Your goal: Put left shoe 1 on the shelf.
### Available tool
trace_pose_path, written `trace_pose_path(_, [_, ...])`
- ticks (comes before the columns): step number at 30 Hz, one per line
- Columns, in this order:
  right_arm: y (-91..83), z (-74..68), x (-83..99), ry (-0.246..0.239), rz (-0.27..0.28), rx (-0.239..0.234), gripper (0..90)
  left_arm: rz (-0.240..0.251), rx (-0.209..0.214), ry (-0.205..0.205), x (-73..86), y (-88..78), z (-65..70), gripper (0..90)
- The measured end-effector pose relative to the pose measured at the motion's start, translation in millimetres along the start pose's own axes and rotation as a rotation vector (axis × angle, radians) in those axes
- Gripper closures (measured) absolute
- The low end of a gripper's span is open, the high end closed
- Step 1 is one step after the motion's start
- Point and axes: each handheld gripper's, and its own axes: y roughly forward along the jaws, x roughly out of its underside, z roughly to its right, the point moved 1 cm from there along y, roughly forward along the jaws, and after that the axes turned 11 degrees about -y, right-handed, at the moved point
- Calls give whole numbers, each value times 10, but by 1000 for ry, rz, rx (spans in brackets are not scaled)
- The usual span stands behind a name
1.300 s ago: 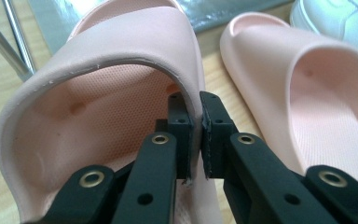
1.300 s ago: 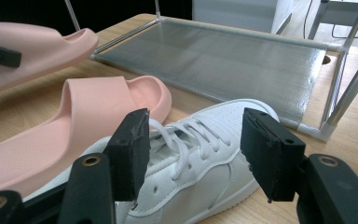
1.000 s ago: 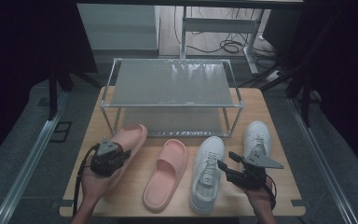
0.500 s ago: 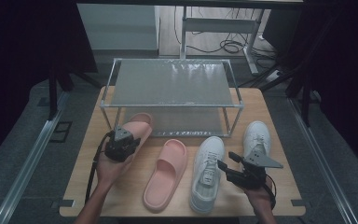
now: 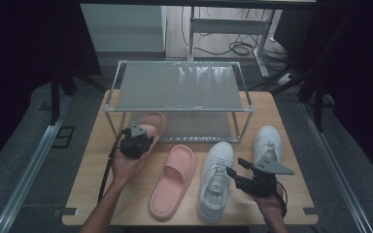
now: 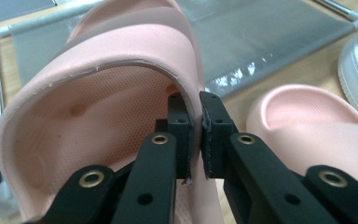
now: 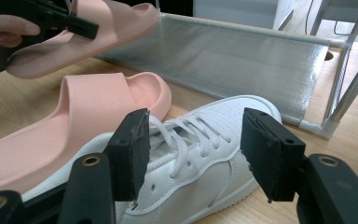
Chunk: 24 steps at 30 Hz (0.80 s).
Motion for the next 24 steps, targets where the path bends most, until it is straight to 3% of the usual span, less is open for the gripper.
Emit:
trace_pose_path(11, [-1, -6, -4, 1, 1, -2, 426, 9, -37, -1, -31, 160, -8, 846])
trace_pose_path(16, [9, -17, -9, -5, 0, -4, 425, 12, -84, 46, -80, 349, 38, 846])
trace_pose_path(24, [15, -16, -1, -2, -3, -5, 425, 23, -99, 49, -120, 529, 91, 847])
